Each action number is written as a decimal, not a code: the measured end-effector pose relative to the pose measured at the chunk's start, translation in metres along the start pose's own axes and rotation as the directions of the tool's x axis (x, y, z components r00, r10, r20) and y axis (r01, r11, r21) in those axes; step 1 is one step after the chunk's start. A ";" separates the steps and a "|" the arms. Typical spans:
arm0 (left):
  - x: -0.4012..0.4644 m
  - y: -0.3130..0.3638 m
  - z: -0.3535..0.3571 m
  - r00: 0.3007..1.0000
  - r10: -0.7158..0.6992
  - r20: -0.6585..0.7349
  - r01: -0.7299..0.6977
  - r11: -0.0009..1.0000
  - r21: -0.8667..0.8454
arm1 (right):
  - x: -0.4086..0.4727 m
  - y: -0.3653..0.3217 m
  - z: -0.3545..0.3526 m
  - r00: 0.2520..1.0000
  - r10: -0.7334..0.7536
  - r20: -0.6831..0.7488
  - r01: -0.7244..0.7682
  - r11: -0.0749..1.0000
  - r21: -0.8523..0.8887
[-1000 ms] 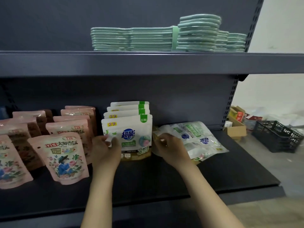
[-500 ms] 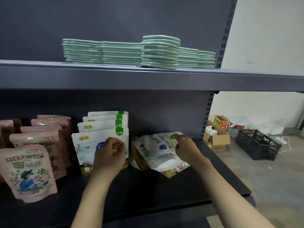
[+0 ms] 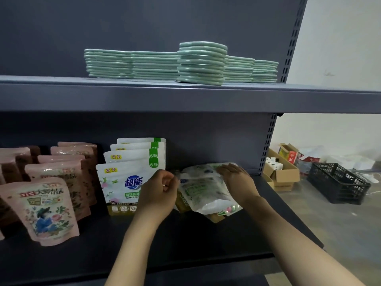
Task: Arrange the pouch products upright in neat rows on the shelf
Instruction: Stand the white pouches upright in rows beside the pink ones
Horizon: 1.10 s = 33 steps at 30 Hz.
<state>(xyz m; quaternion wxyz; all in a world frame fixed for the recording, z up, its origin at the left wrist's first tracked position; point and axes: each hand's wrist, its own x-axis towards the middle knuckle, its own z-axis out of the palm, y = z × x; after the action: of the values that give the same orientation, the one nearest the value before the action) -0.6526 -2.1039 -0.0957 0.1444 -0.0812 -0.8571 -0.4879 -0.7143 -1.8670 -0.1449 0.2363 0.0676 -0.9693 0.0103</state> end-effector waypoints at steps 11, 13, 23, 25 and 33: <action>-0.015 0.006 0.020 0.994 -0.099 0.049 0.107 0.970 -0.218 | -0.037 -0.018 -0.065 0.827 0.551 -0.114 -0.126 0.379 0.917; -0.016 0.012 0.023 0.985 -0.129 0.118 0.155 0.955 -0.253 | -0.049 -0.027 -0.071 0.856 0.516 0.021 -0.122 0.162 0.979; -0.044 0.011 0.019 0.962 -0.075 0.262 0.185 0.886 -0.425 | -0.078 -0.070 -0.069 0.927 0.289 0.240 -0.237 -0.046 0.970; -0.050 0.003 0.010 0.966 -0.122 0.227 0.212 0.875 -0.435 | -0.079 -0.079 -0.063 0.928 0.262 0.264 -0.268 -0.021 0.963; -0.064 -0.053 -0.033 0.927 -0.342 -0.151 0.308 0.928 -0.211 | -0.069 -0.149 -0.024 0.939 0.195 0.284 -0.311 0.124 0.942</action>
<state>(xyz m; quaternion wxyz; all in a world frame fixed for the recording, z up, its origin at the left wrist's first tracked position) -0.6010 -2.1594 -0.1433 0.1320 0.0953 -0.7929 -0.5871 -0.6223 -2.0049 -0.1568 0.0880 0.0385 -0.7407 0.6649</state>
